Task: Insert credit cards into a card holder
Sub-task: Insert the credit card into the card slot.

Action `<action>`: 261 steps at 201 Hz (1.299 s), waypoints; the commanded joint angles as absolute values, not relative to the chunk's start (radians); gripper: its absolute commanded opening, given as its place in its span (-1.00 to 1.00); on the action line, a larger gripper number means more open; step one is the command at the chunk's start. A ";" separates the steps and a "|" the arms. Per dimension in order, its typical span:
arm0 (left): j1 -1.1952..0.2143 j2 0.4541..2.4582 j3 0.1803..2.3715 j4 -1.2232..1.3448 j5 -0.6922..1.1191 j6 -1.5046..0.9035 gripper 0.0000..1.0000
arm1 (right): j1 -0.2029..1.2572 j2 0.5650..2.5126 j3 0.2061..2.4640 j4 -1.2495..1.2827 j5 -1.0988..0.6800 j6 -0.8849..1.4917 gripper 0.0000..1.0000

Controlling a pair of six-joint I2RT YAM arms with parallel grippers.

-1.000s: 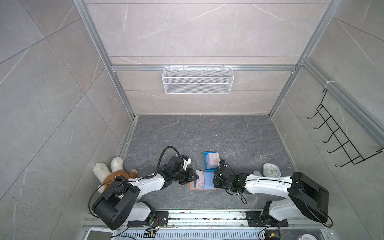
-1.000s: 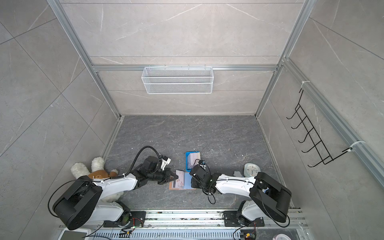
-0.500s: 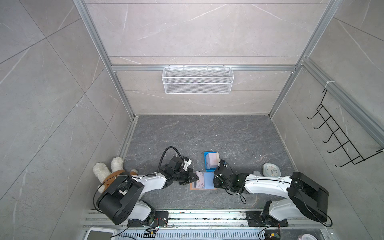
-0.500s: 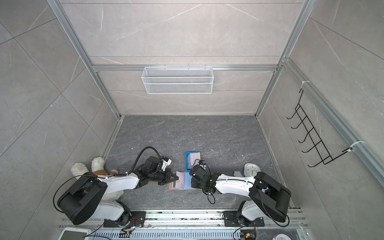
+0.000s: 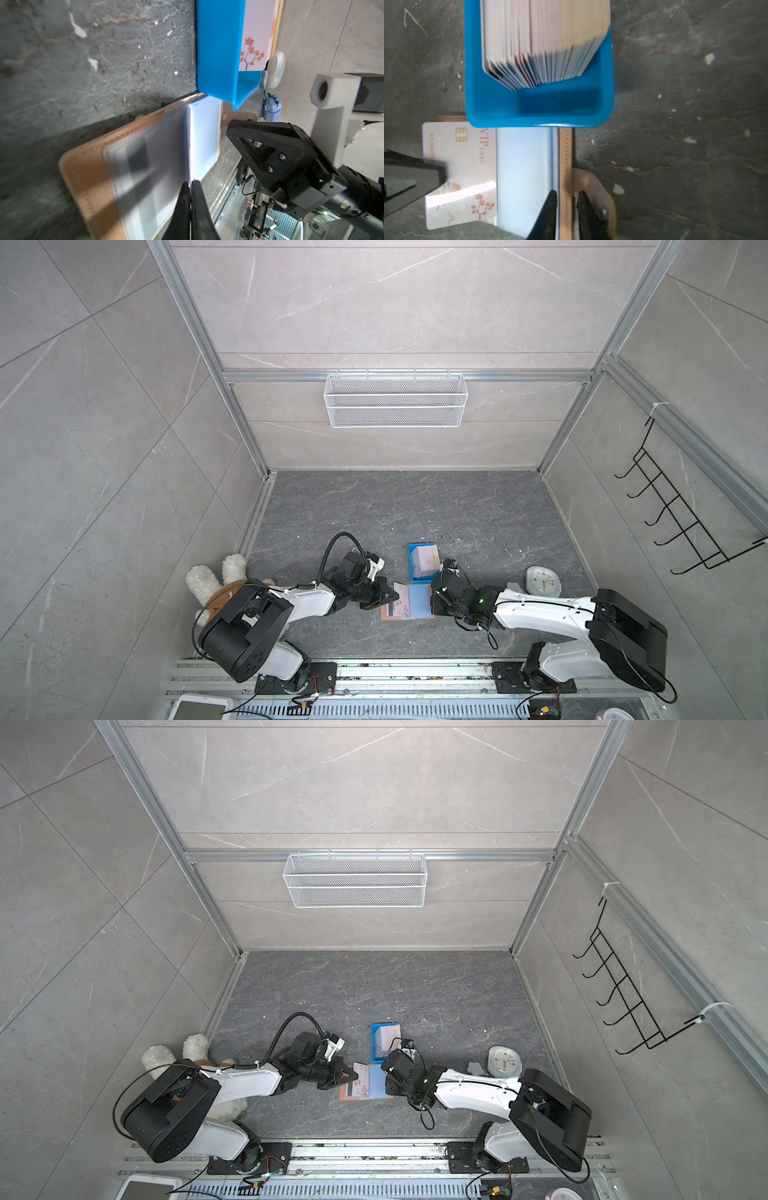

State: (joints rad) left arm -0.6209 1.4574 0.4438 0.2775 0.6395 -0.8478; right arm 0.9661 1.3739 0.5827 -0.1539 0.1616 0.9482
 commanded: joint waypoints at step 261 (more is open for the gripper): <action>-0.617 1.519 0.429 0.399 0.697 -0.906 -1.00 | 0.970 1.480 0.614 -0.154 0.146 0.930 -0.66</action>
